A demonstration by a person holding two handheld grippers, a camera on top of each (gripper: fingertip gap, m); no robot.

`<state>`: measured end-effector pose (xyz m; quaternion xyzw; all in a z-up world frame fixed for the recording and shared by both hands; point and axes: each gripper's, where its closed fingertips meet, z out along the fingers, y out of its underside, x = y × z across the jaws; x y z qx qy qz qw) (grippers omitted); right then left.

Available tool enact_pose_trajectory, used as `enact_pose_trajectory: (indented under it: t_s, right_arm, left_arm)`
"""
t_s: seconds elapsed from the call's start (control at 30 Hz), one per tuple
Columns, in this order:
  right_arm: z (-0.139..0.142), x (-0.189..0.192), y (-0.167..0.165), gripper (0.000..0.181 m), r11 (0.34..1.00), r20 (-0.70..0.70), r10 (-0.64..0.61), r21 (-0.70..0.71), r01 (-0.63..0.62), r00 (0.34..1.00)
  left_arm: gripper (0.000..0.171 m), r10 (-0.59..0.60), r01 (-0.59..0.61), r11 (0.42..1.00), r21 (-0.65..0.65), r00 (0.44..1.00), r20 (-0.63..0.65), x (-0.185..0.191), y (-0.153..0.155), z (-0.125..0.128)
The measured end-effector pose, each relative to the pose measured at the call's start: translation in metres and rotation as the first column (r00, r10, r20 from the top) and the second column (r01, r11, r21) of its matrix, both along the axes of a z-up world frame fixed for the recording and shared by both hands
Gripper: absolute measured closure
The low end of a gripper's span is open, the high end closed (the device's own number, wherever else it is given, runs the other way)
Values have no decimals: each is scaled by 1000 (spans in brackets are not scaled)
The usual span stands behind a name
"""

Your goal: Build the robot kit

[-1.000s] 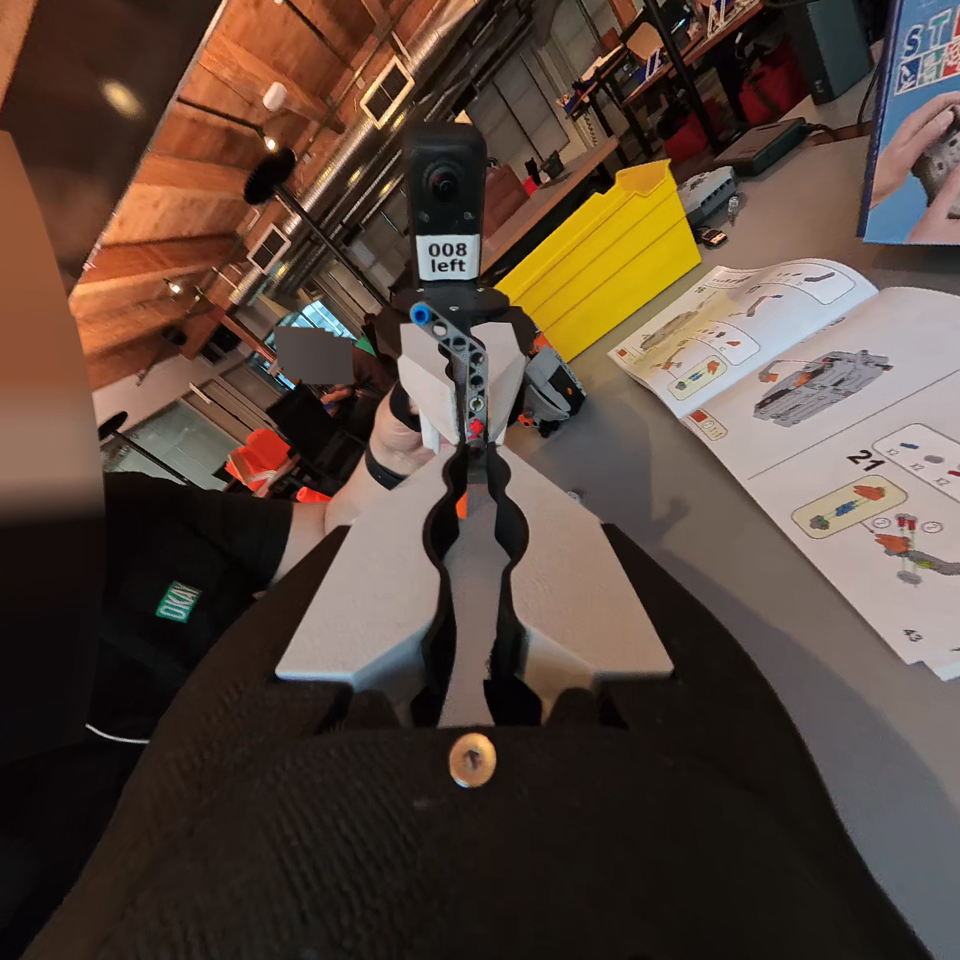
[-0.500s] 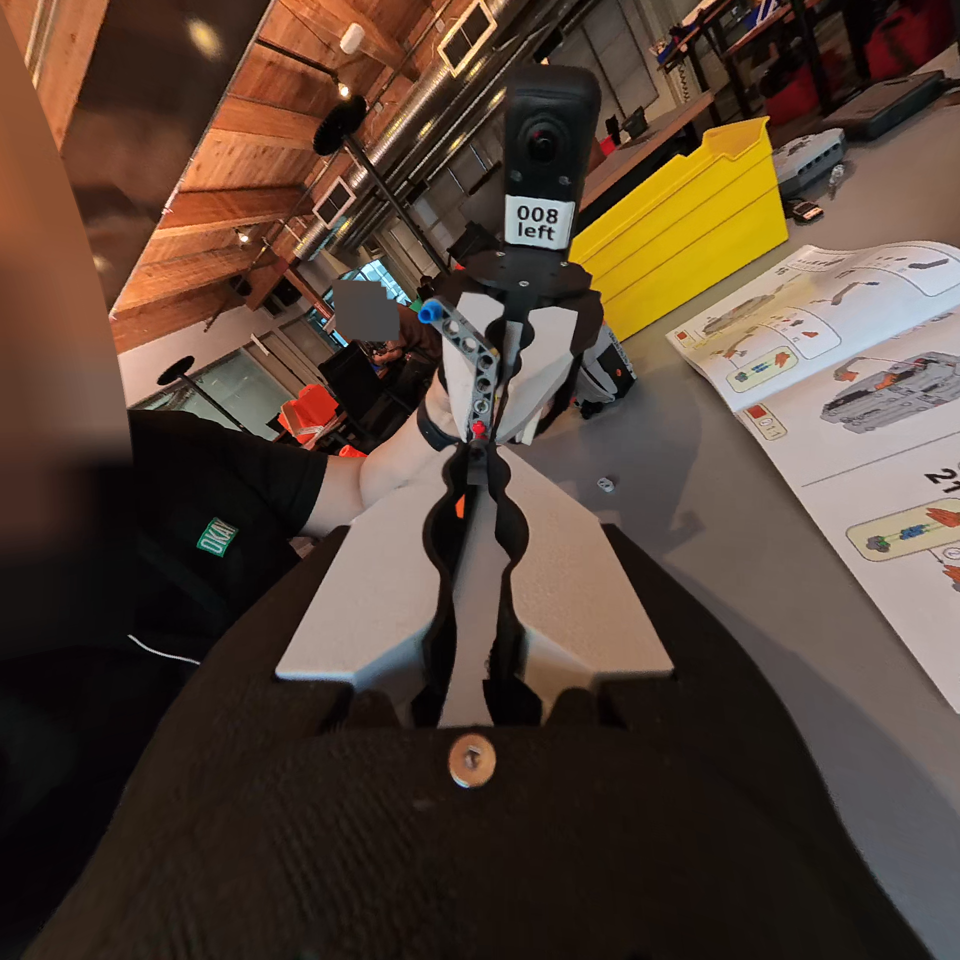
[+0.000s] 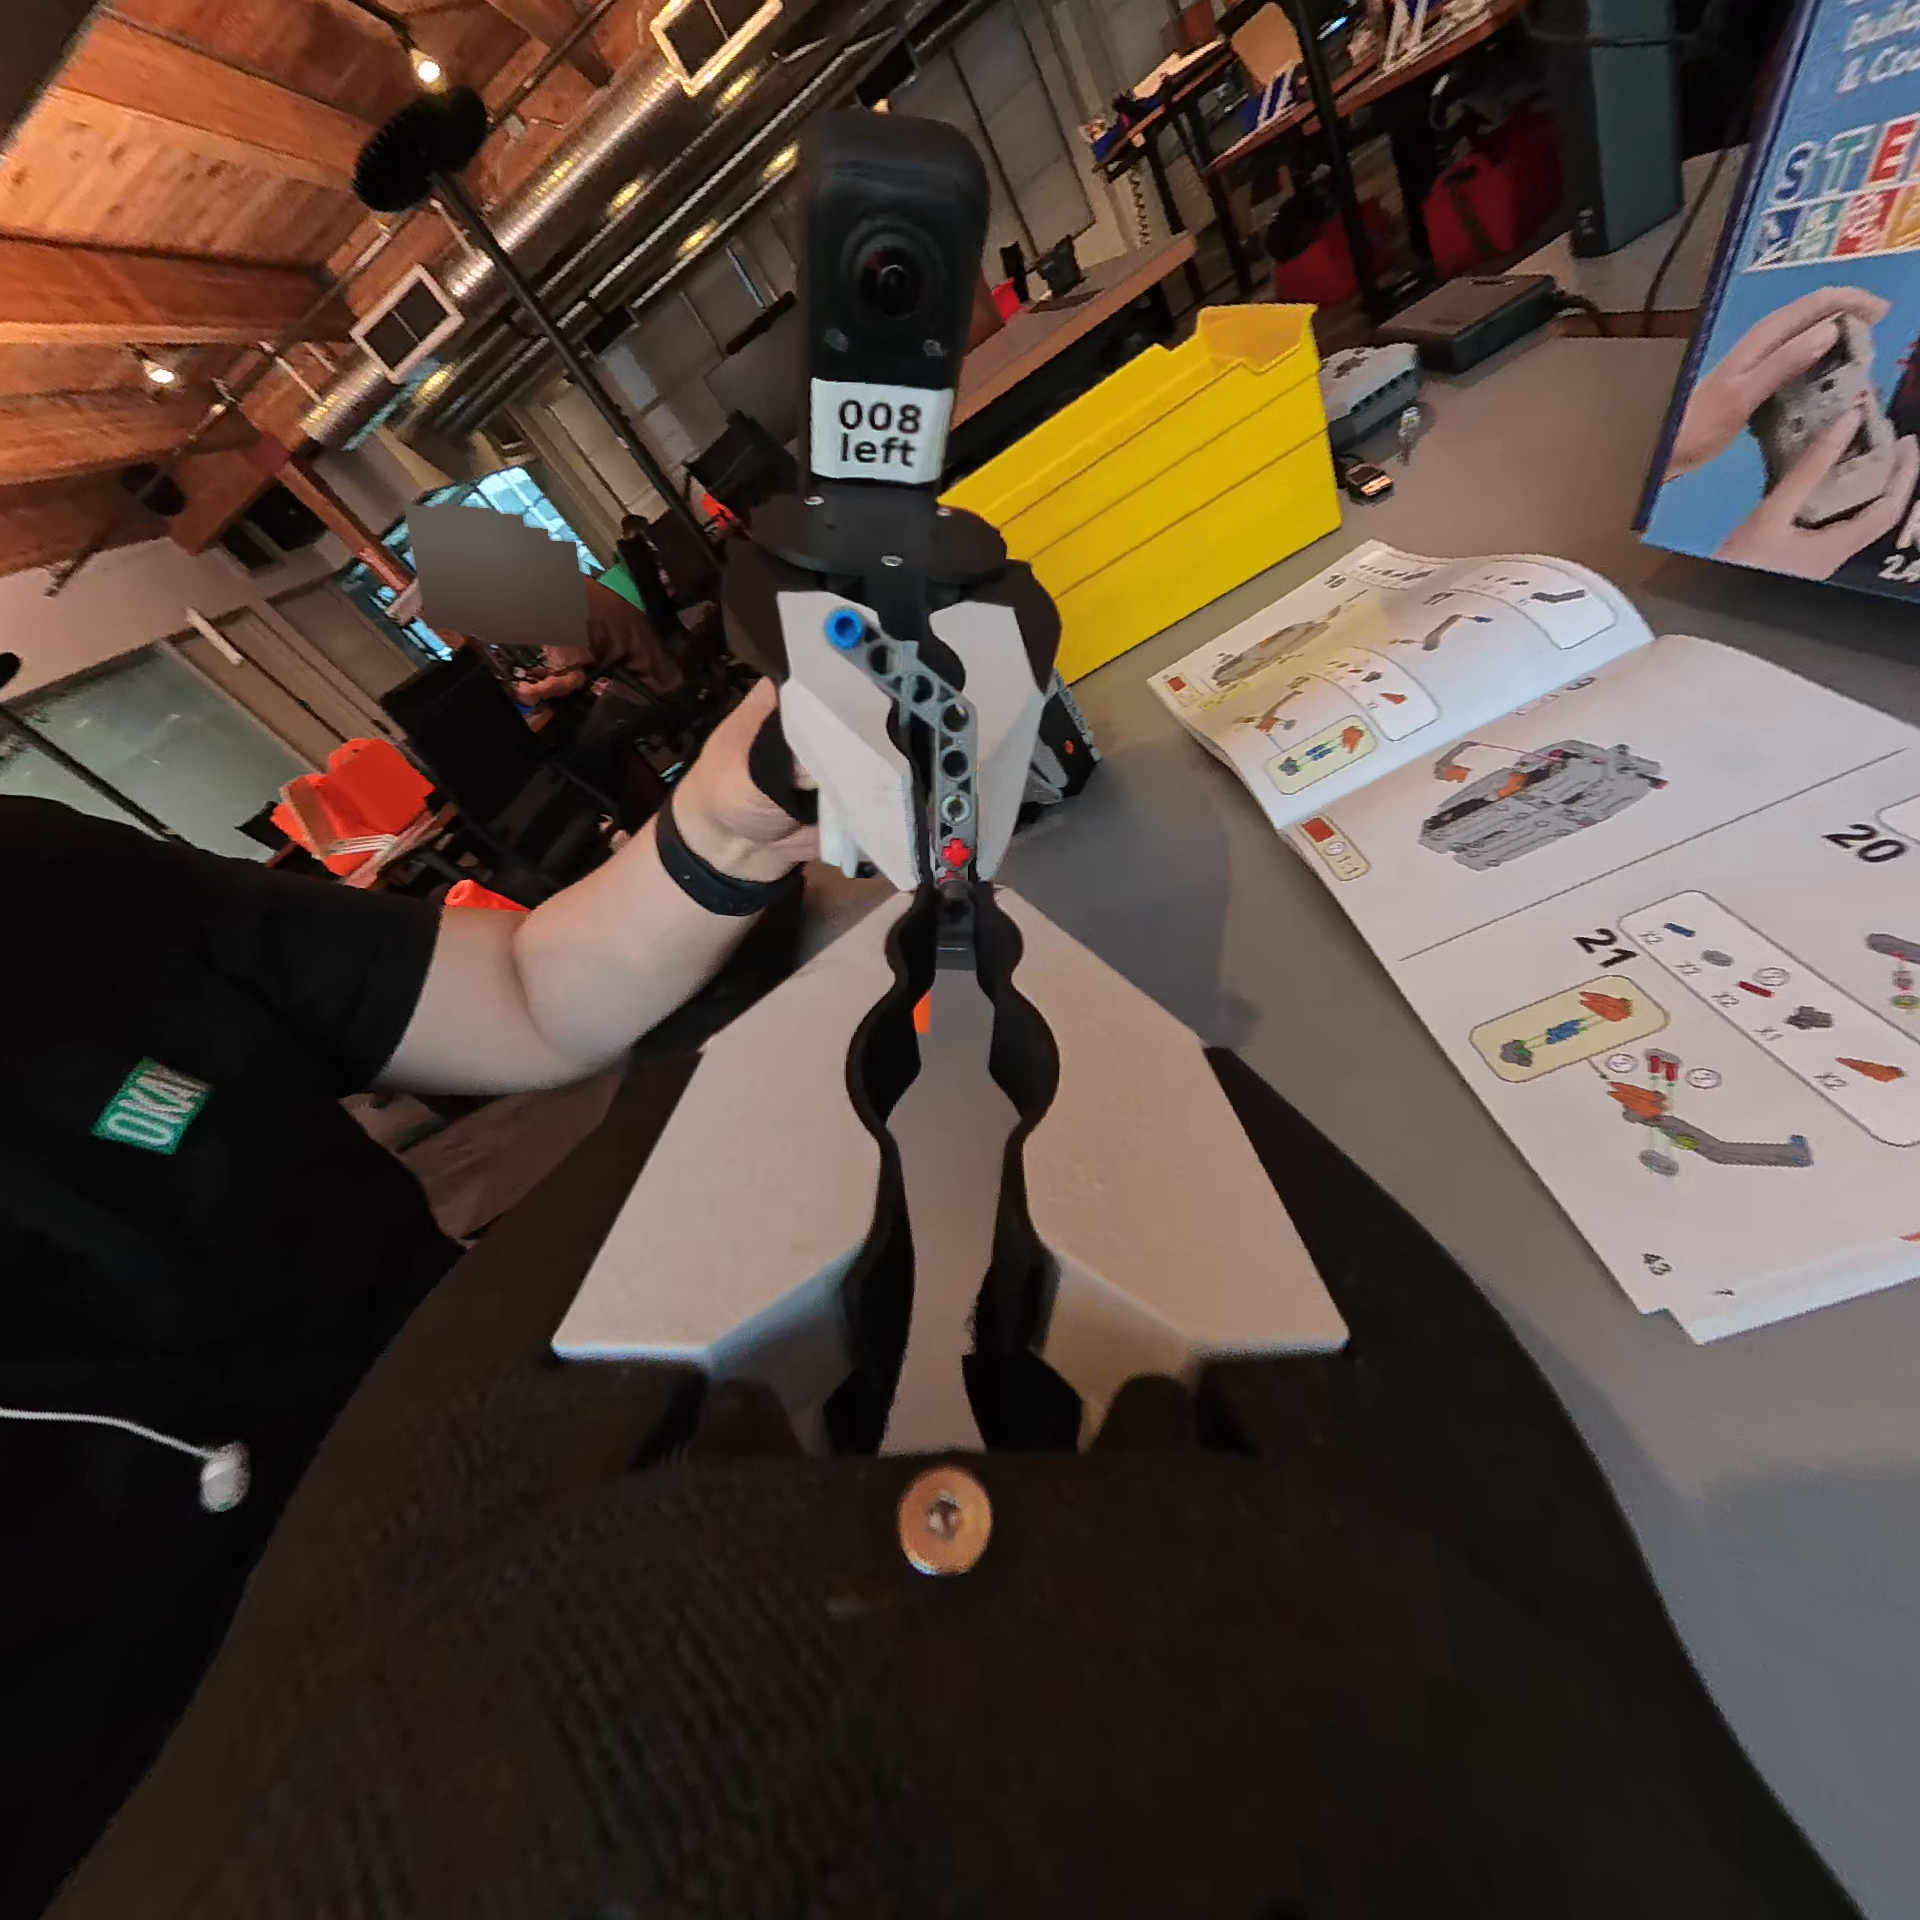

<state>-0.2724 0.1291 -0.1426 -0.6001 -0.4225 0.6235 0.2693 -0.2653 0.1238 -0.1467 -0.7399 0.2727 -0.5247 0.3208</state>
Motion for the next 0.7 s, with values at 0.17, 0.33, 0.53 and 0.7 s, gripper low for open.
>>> enact_pose_trajectory:
  t_s: [0.17, 0.33, 0.53, 0.7]
  right_arm:
    - [-1, 1, 0, 175, 998, 22, -15, 65, 13, 1000]
    - [4, 6, -23, 175, 987, -16, 155, 53, -154, 988]
    - [-11, 7, -37, 175, 969, 56, 240, 47, -243, 969]
    - [-27, 7, -29, 175, 975, 103, 211, 40, -216, 972]
  left_arm:
    - [166, 24, -24, 999, 22, 999, -21, 0, 3, 0]
    - [166, -138, 138, 990, 5, 990, 16, 5, -18, 3]
    - [166, -247, 246, 969, -28, 968, -40, 6, -33, -10]
    - [166, -210, 205, 977, -56, 974, -83, 7, -26, -25]
